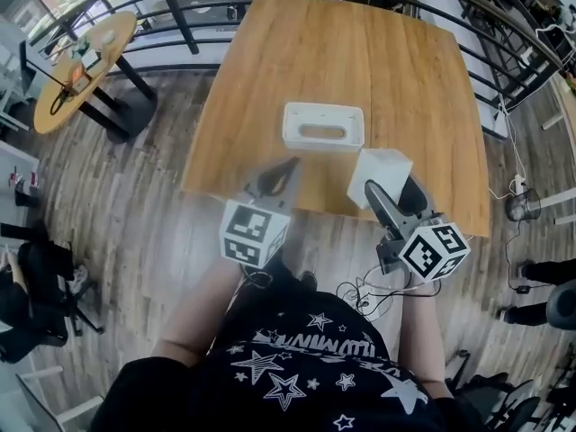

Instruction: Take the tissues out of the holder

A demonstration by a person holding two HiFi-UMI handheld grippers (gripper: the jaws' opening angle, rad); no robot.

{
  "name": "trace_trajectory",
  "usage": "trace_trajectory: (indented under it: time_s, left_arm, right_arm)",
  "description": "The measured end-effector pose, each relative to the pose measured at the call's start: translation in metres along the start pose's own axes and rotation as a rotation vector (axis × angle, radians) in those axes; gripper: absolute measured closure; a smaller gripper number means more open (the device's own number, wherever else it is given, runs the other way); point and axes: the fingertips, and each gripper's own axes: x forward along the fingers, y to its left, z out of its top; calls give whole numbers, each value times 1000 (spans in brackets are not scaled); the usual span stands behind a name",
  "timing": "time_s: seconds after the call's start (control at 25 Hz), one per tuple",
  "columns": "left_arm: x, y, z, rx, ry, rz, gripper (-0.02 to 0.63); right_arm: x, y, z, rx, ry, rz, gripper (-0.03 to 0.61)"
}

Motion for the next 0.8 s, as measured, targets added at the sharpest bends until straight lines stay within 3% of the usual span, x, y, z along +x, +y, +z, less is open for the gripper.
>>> trace_trajectory:
  time_s: [0.24, 0.52, 0.8]
  left_arm:
    - [-41, -35, -1, 16, 6, 16, 603]
    - [-78, -49, 2, 18, -27, 11, 603]
    - [-133, -46, -21, -24, -22, 13, 603]
  right_arm:
    - [-27, 27, -16, 109, -10, 92, 208]
    - [-36, 50, -40, 156, -2, 111, 209]
    - [-54, 95, -58, 174, -13, 87, 208]
